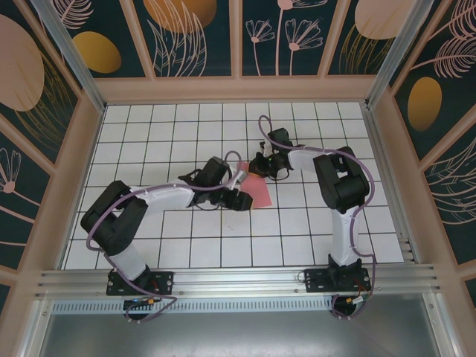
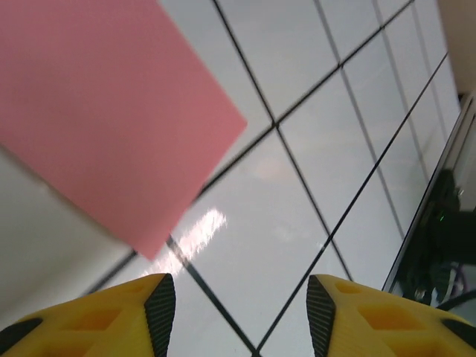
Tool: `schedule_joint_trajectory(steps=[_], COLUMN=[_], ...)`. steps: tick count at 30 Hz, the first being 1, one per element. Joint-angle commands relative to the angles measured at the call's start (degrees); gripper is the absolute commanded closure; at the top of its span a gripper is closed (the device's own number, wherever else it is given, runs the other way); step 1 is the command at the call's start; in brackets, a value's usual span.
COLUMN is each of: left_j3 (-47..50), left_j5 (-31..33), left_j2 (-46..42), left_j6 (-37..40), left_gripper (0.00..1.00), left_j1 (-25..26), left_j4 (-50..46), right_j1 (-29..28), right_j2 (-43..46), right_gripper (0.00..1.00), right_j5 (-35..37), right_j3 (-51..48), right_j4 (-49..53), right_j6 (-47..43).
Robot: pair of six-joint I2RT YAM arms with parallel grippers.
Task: Fold a paper plane with a square sheet of paper (fold left side to right side)
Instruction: Hold the square sheet of paper at the center of the table.
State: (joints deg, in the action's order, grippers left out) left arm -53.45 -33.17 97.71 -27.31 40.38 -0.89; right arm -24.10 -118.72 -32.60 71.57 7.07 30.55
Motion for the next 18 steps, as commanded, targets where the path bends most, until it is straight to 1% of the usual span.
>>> schedule_joint_trajectory(steps=[1,6,10,14,18], left_j3=[-5.39,-10.18,-11.71,-11.69,-11.33], left_j5=[-1.98,-2.67,-2.85,-1.86,-0.76], left_j2=[4.02,10.72,14.49,16.43,17.56], left_j6=[0.67,1.20,1.12,1.38,1.37], left_gripper=[0.48,0.48,0.49,0.49,0.49], left_j1=[-1.01,-1.08,-1.01,-1.07,-1.07], left_j4=[-1.30,-1.05,-0.79,-1.22,-1.65], right_j1=[-0.58,-0.52,-0.60,-0.51,-0.18], right_j2=[-1.02,-0.47,-0.12,1.02,4.18], right_gripper=[0.90,0.89,0.89,0.87,0.84], right_j5=[3.25,2.83,1.80,1.44,1.93], right_j3=[-1.45,-0.96,-0.74,0.58,2.80], right_j4=[0.75,0.43,-0.44,0.17,2.43], right_j6=[0.74,0.96,1.44,1.28,0.23])
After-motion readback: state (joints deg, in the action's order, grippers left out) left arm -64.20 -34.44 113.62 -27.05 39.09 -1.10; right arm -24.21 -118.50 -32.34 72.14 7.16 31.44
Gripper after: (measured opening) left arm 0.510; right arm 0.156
